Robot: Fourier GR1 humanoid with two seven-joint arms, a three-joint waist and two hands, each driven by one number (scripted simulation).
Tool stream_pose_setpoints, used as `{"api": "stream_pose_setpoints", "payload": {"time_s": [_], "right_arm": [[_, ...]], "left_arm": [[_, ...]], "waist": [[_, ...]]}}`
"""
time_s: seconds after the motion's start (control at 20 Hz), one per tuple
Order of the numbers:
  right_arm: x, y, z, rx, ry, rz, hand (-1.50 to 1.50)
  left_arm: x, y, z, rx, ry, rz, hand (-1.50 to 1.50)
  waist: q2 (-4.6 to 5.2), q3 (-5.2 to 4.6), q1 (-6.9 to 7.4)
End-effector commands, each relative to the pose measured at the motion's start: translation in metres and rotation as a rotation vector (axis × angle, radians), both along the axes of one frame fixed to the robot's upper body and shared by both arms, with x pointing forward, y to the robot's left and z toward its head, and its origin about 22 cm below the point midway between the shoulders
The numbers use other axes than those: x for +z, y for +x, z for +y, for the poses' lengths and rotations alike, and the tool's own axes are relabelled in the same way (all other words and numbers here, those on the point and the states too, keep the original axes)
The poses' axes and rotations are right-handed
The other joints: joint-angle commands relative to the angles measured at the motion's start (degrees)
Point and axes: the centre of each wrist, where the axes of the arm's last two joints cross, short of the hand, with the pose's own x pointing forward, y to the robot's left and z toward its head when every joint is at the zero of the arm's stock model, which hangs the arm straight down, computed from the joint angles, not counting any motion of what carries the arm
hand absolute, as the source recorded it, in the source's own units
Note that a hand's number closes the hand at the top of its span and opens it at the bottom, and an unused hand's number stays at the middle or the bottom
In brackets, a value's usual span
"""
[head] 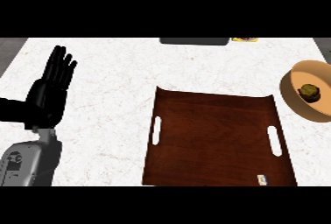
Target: Pick the sweet potato from the tray and place it in the pot
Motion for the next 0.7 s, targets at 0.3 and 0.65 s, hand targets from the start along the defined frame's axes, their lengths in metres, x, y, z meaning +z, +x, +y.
{"api": "stream_pose_setpoints", "payload": {"time_s": [0.3, 0.65], "right_arm": [[0.019, 0.013, 0.0, 0.023, 0.392, -0.07, -1.5], [0.036, -0.013, -0.036, -0.066, 0.652, -0.071, -1.5]], "left_arm": [[-0.008, 0.003, 0.009, 0.023, 0.003, 0.012, 0.0], [-0.006, 0.0, -0.001, 0.02, 0.006, -0.01, 0.0]], "waist": [[-0.15, -0.08, -0.97], [0.15, 0.04, -0.26]]}}
